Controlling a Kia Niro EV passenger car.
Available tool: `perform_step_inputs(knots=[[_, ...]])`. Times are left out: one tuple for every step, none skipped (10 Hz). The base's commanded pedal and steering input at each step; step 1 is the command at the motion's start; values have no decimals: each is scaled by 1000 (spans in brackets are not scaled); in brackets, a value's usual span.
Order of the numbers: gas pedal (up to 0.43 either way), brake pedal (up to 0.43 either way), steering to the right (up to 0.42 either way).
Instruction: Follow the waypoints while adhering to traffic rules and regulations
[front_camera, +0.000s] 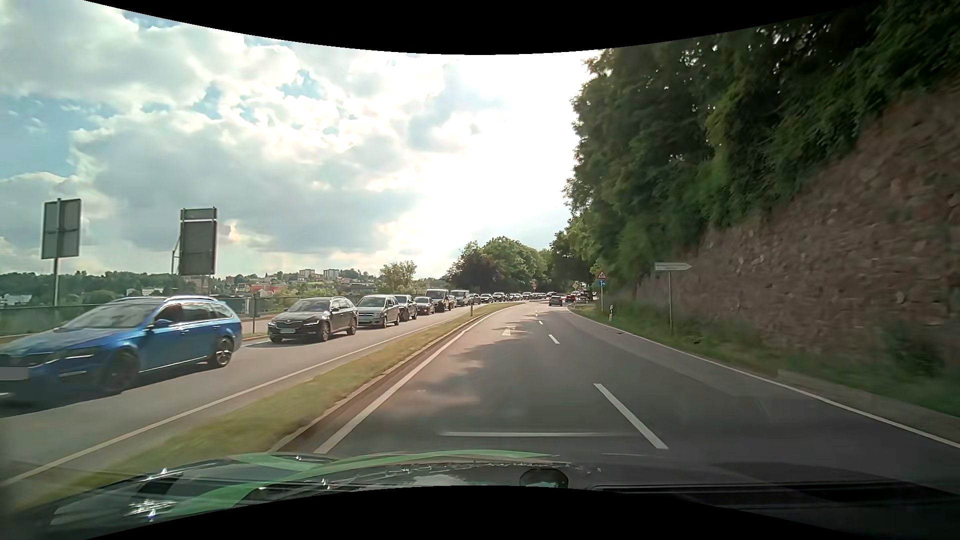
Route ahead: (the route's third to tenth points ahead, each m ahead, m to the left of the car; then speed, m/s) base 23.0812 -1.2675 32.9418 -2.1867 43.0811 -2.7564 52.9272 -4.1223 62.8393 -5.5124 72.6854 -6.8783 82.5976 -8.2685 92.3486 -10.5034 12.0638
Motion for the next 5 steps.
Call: perform_step_inputs(knots=[[138,0,6],[150,0,6],[157,0,6],[157,0,6],[169,0,6]])
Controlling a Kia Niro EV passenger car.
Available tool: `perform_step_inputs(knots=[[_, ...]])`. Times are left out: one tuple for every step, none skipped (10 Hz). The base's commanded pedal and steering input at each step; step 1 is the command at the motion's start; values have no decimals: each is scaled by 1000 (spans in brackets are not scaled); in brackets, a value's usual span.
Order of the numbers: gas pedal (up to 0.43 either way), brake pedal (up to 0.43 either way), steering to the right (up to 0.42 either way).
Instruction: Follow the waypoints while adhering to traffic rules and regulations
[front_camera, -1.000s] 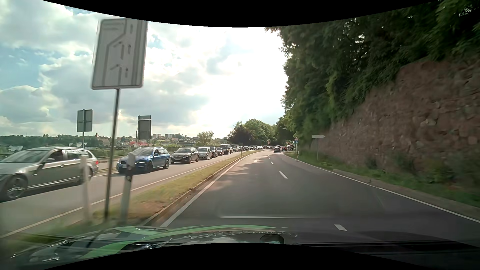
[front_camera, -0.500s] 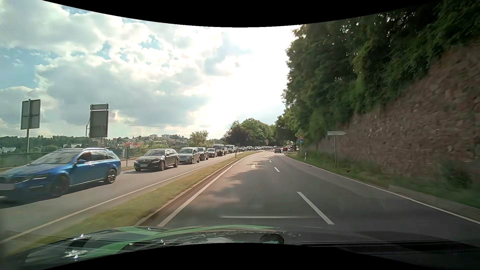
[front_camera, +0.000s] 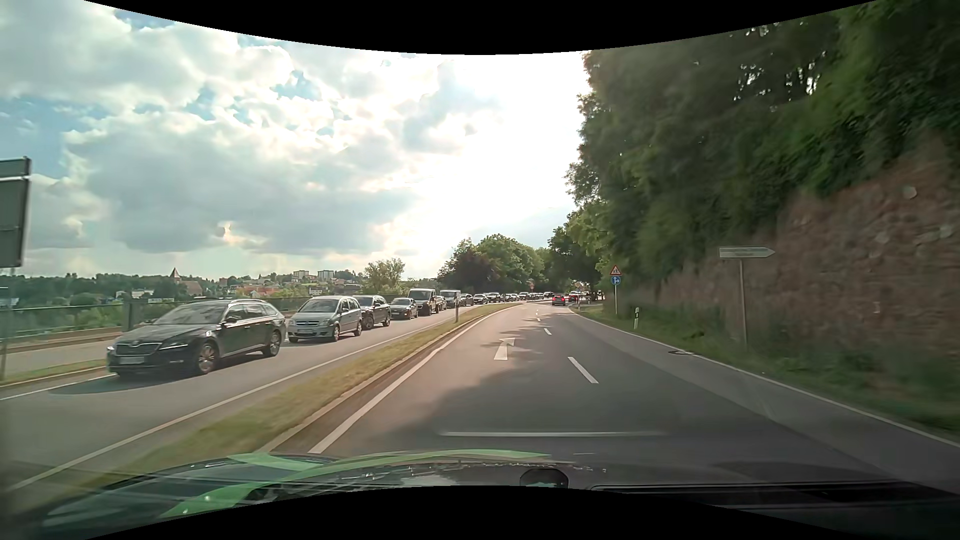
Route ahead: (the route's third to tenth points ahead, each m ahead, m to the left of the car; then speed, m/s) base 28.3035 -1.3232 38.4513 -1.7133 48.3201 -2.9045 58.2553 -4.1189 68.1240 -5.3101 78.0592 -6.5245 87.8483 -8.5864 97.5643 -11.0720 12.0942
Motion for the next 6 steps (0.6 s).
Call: perform_step_inputs(knots=[[177,0,6],[177,0,6],[169,0,6],[169,0,5],[169,0,5],[157,0,5]])
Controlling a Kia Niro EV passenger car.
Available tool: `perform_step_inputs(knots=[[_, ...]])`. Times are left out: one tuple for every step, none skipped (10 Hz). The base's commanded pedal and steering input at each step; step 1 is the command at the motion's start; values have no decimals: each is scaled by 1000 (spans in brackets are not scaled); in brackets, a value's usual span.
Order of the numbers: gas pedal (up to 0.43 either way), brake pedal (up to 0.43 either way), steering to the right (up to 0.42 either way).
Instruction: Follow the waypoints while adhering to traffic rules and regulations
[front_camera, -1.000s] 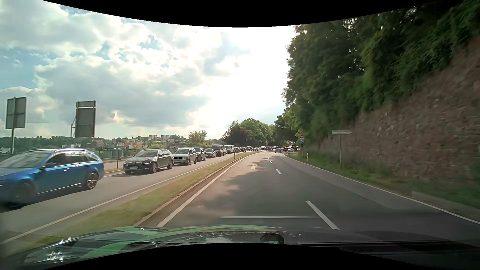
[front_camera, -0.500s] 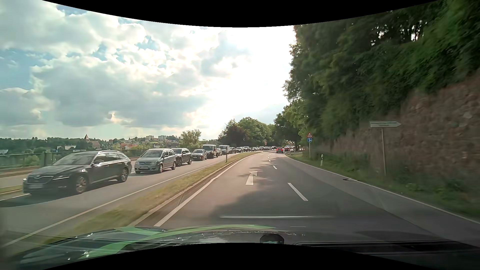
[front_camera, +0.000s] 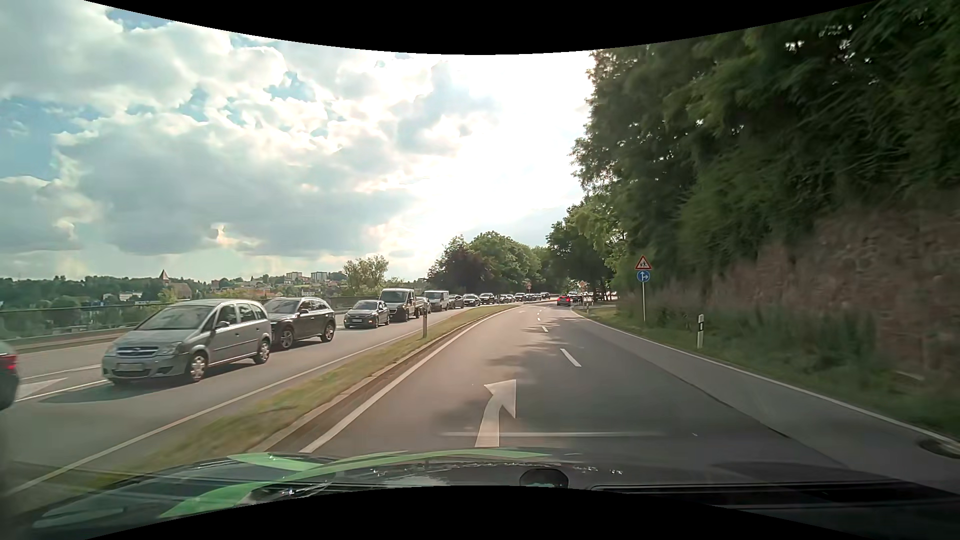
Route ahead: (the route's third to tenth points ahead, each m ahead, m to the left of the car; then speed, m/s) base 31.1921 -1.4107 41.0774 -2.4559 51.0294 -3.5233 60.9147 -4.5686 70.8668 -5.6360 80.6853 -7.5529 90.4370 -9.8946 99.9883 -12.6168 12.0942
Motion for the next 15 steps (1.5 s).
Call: perform_step_inputs(knots=[[157,0,5],[157,0,5],[157,0,6],[157,0,6],[157,0,6],[157,0,6],[157,0,7],[157,0,6],[157,0,6],[157,0,6],[157,0,6],[157,0,6],[157,0,6],[157,0,6],[157,0,6]])
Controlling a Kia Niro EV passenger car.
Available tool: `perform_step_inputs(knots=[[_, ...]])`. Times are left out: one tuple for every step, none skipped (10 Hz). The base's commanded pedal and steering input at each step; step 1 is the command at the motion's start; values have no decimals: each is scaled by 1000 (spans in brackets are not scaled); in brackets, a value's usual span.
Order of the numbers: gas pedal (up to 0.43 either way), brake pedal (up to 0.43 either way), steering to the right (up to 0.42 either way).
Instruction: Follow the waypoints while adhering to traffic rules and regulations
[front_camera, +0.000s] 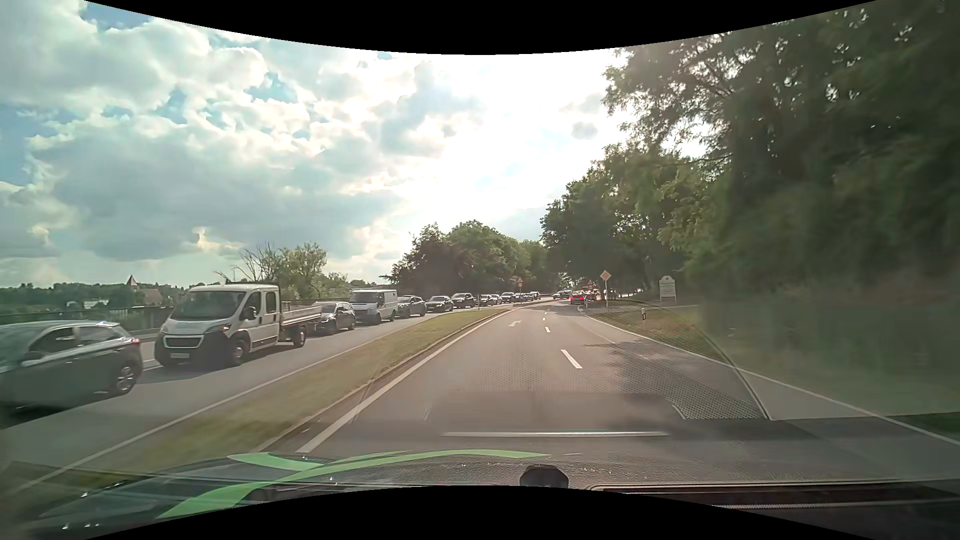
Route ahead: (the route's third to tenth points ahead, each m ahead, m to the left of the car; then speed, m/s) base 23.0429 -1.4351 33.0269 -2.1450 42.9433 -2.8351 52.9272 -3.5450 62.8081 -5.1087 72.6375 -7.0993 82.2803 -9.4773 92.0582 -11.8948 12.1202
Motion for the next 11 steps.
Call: perform_step_inputs(knots=[[157,0,6],[157,0,6],[157,0,6],[157,0,6],[157,0,6],[157,0,6],[157,0,6],[157,0,6],[157,0,7],[157,0,7],[157,0,7]])
